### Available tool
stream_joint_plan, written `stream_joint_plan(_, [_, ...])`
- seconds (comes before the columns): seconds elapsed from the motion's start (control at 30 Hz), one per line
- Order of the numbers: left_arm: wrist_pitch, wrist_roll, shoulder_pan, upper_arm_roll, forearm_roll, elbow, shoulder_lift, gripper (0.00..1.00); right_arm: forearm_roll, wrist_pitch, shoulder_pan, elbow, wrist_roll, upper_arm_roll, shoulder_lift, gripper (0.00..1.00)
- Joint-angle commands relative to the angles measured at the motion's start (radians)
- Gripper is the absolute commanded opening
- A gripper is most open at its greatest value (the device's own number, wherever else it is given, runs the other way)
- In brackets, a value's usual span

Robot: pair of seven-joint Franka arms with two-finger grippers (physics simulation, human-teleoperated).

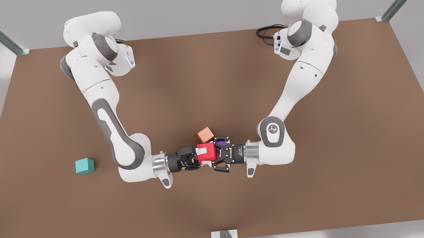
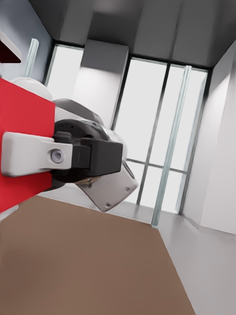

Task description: Pick up red wooden cube and pass to hand red wooden cube and place in blue wooden cube

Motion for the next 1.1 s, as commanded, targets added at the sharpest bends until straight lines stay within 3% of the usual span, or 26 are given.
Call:
stream_joint_plan(0.0, [-0.003,0.004,0.000,0.000,0.005,0.001,-0.001,0.65,0.003,0.004,0.000,0.002,0.041,0.003,-0.001,0.87])
stream_joint_plan(0.1, [-0.003,0.003,0.000,0.000,0.005,0.001,-0.001,0.65,0.003,0.004,0.000,0.003,0.041,0.004,0.003,0.79])
stream_joint_plan(0.27, [-0.003,0.004,0.000,0.000,0.005,0.001,-0.001,0.70,0.003,0.004,0.000,0.005,0.041,0.006,0.005,0.79])
stream_joint_plan(0.33, [-0.003,0.004,0.000,0.000,0.005,0.001,-0.001,1.00,0.003,0.004,0.000,0.005,0.041,0.006,0.005,0.79])
stream_joint_plan(0.5, [-0.004,0.004,0.001,0.000,0.005,0.000,-0.001,1.00,0.003,0.004,-0.001,0.007,0.041,0.006,0.005,0.78])
stream_joint_plan(0.57, [-0.006,0.003,0.001,0.000,0.005,0.000,-0.001,1.00,0.003,0.004,-0.001,0.007,0.040,0.006,0.005,0.61])
stream_joint_plan(0.6, [-0.008,0.003,0.004,0.000,0.005,0.001,-0.001,1.00,0.003,0.004,-0.001,0.007,0.040,0.006,0.005,0.60])
stream_joint_plan(0.8, [-0.185,-0.002,0.134,0.004,0.015,0.003,-0.013,1.00,-0.008,-0.007,-0.004,0.007,0.038,0.000,0.002,0.60])
stream_joint_plan(0.87, [-0.277,-0.006,0.197,0.001,0.072,0.004,-0.013,1.00,-0.082,-0.028,-0.020,0.008,0.046,-0.043,-0.009,0.60])
stream_joint_plan(0.93, [-0.458,-0.014,0.291,0.001,0.206,0.007,-0.050,1.00,-0.325,-0.088,-0.041,0.017,0.054,-0.134,-0.029,0.60])
stream_joint_plan(0.97, [-0.550,-0.016,0.335,0.001,0.277,0.041,-0.051,1.00,-0.396,-0.110,-0.059,0.016,0.058,-0.140,-0.039,0.60])
stream_joint_plan(1.0, [-0.653,-0.023,0.349,0.001,0.469,0.090,-0.082,1.00,-0.453,-0.124,-0.072,0.017,0.058,-0.141,-0.041,0.60])
stream_joint_plan(1.07, [-0.833,0.015,0.340,-0.057,1.158,0.092,-0.238,1.00,-0.573,-0.150,-0.099,0.017,0.058,-0.157,-0.058,0.60])
